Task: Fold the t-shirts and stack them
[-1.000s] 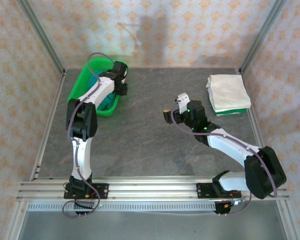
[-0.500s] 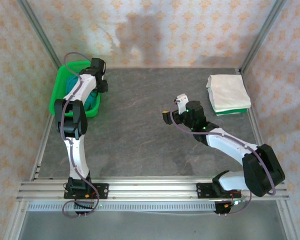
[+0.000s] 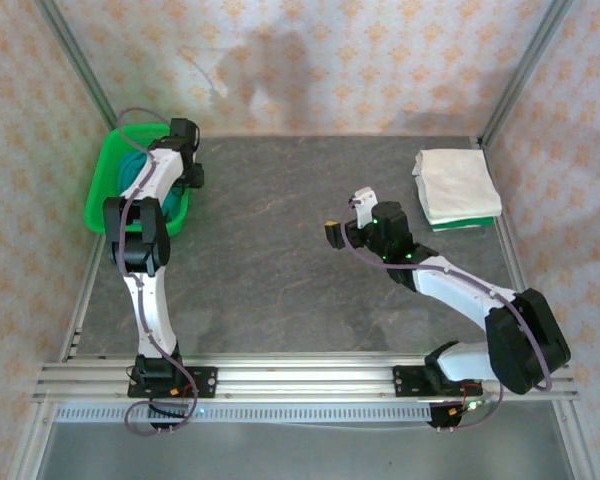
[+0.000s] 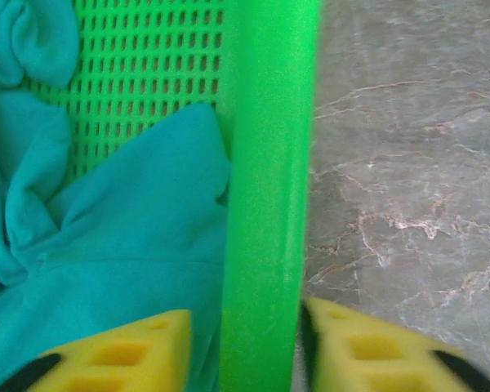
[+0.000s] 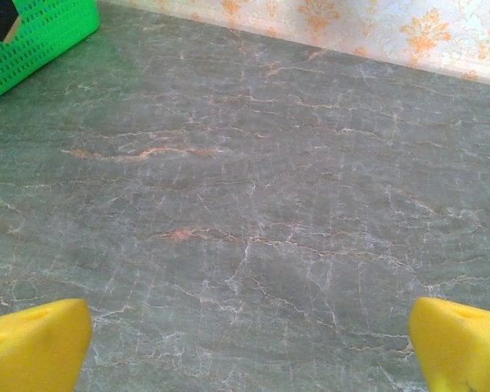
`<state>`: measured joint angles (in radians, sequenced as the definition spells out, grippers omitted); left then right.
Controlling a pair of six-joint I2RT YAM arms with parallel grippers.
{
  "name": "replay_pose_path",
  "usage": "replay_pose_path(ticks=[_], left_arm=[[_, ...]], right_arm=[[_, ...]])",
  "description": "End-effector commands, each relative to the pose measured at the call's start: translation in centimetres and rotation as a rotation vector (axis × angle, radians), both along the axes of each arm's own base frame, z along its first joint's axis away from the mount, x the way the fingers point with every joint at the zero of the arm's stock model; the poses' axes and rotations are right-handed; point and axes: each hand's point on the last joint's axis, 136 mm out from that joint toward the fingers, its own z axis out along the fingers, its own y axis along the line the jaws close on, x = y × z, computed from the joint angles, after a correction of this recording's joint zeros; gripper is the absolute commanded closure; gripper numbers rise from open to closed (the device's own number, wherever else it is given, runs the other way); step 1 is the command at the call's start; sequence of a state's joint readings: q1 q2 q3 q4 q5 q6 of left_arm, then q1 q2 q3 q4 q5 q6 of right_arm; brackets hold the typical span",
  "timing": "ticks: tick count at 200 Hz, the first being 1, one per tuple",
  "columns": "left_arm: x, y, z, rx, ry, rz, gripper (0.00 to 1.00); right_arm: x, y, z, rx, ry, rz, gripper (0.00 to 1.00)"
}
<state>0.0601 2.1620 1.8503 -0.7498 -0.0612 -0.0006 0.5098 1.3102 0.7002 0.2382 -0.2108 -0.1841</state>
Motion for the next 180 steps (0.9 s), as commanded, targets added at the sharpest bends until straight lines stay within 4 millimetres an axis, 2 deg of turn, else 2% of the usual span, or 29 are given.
replay_pose_path(ticks=[1,15,41,67,92,121,143,163,180], left_arm=[[-0.5,0.6,4.5,0.011,-0.113,0.029,0.40],[-0.7,1.0,6.0,0.019,-0.183,0.075,0.27],[-1.6,4.0,7.4,0.062,-0.283,0.227,0.00],[-3.4,7.6,6.4,0.068,-0.309,0.437,0.00],[-4.9,9.8,4.6,0.009,-0.279,0.609,0.00],[-5.3,10.3,1.8,-0.072,-0.216,0.714,0.00],[-5.3,10.2,0.0,-0.119,-0.166,0.771,0.00],[-4.9,9.8,-1.3,-0.158,-0.126,0.791,0.07],[-4.7,9.6,-2.1,-0.177,-0.101,0.805,0.13]], right_arm=[[0.2,0.9,1.3,0.034,-0.018,0.017,0.00],[0.2,1.1,1.3,0.024,-0.021,0.023,0.00],[-0.4,2.1,0.9,-0.078,-0.038,0.070,0.00],[-1.7,4.4,0.0,-0.170,-0.050,0.172,0.00],[-3.5,8.3,0.3,-0.183,-0.086,0.324,0.01],[-5.6,13.5,2.4,-0.083,-0.122,0.467,0.00],[-6.7,16.7,3.9,-0.002,-0.130,0.536,0.01],[-7.2,18.4,4.6,0.027,-0.134,0.573,0.01],[-7.3,19.0,4.7,0.033,-0.133,0.580,0.01]])
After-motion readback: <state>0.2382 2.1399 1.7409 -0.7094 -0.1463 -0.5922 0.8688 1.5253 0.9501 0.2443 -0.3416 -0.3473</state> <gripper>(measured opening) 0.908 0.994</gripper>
